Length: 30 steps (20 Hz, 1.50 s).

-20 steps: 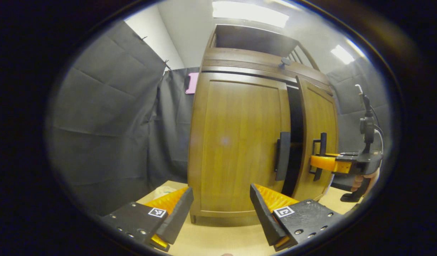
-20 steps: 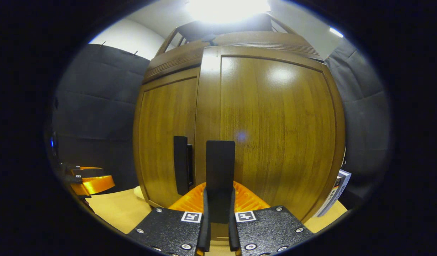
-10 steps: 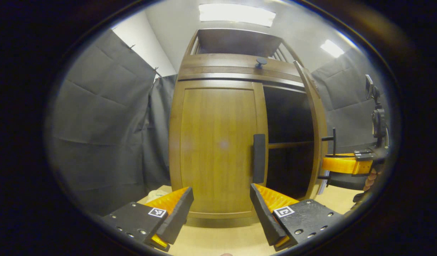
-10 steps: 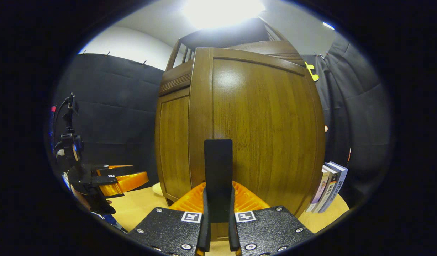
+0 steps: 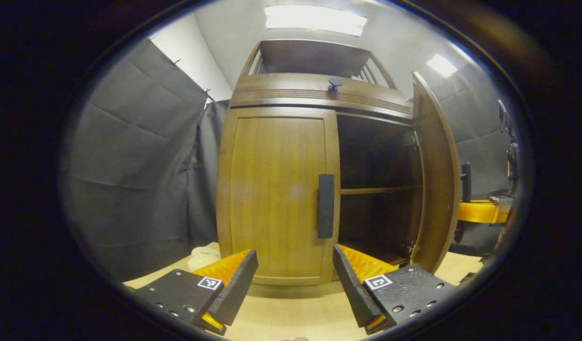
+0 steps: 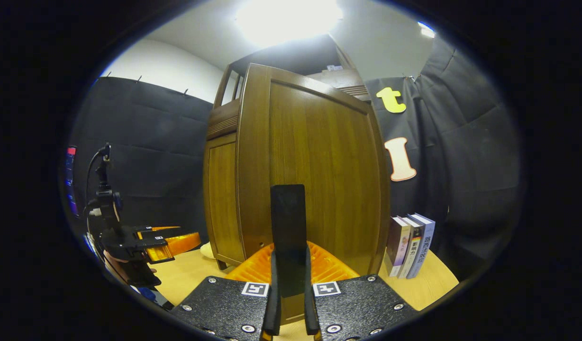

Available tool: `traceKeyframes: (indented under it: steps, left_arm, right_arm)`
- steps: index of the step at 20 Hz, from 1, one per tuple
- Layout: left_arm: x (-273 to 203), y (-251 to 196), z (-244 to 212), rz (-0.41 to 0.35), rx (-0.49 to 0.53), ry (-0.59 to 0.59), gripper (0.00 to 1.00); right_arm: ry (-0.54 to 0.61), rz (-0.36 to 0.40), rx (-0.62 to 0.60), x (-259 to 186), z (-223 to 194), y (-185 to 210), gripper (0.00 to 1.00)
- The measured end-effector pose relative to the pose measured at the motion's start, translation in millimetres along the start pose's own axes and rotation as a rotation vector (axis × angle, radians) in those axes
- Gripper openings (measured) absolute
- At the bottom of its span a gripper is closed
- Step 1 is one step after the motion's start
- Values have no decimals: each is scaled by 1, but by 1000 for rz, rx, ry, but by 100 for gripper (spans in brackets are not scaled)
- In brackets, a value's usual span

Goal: Open the right door of the double-door shoe cabinet with the right hand, and open the left door with the left hand.

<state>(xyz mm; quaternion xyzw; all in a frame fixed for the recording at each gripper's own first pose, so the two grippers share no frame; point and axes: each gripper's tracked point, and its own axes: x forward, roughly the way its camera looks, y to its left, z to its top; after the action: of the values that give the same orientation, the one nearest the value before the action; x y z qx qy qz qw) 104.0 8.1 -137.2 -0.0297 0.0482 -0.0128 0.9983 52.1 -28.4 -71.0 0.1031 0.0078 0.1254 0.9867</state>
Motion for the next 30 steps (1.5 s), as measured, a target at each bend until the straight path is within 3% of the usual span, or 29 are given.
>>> traceKeyframes:
  steps: [9,10,19,21,22,23,27,29,30]
  left_arm:
    - [-9,-3,-6,13,-62,27,96]
    - [-9,-3,-5,14,-65,23,93]
    - [-12,-2,-8,23,-77,30,96]
    - [-12,-3,-9,27,-90,35,89]
    - [-12,-4,-10,25,-96,40,96]
    - [-13,-4,-11,24,-100,45,93]
    - [-14,-5,-14,30,-107,67,96]
    - [-14,-6,-16,27,-107,75,96]
    - [-13,-6,-16,27,-107,78,96]
  right_arm:
    - [-10,-77,14,-33,-1,-27,19]
    - [-9,-83,12,-35,-1,-28,19]
    - [-16,-152,-8,-55,2,-54,19]
    - [-22,-186,-13,-61,4,-67,20]
    - [-24,-203,-16,-63,4,-75,19]
    - [-26,-218,-20,-68,5,-82,19]
    - [-15,-229,-26,-77,7,-108,18]
    - [-9,-220,-19,-80,9,-121,10]
    - [-15,-226,-10,-83,12,-130,13]
